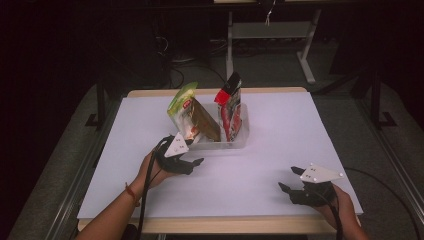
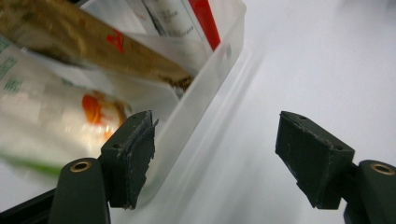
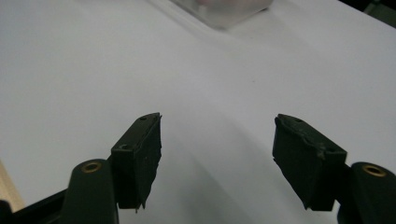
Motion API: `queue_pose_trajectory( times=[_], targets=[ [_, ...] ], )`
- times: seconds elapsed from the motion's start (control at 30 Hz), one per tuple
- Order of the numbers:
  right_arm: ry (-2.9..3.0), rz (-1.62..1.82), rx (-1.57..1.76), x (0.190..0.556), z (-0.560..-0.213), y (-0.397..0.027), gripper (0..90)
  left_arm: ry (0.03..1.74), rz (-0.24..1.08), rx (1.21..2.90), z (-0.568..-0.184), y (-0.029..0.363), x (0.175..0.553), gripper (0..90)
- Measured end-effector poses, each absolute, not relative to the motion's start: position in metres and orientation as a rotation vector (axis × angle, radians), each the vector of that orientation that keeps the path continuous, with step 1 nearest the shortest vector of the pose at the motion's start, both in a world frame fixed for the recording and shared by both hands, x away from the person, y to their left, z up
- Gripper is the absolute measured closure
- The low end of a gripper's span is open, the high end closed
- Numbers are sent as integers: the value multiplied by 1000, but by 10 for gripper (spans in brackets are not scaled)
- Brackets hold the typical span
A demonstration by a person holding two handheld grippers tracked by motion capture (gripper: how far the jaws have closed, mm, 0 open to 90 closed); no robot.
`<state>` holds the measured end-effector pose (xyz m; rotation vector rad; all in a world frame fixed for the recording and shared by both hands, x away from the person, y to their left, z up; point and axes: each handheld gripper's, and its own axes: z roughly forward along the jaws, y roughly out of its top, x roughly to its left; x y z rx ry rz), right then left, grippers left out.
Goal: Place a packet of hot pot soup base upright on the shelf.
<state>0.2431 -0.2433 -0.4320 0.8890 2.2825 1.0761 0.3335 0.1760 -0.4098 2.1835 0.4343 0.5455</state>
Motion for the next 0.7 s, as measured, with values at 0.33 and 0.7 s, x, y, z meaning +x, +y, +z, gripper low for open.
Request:
queue_pose_trajectory(
  times=[0.33, 0.7],
  targets=[
    [2257, 1071, 923, 241, -427, -259, 319, 483, 576, 2183, -410, 202, 317, 264],
    [2267, 1076, 897, 237, -430, -269, 316, 512, 595, 2163, -417, 230, 303, 264]
  ],
)
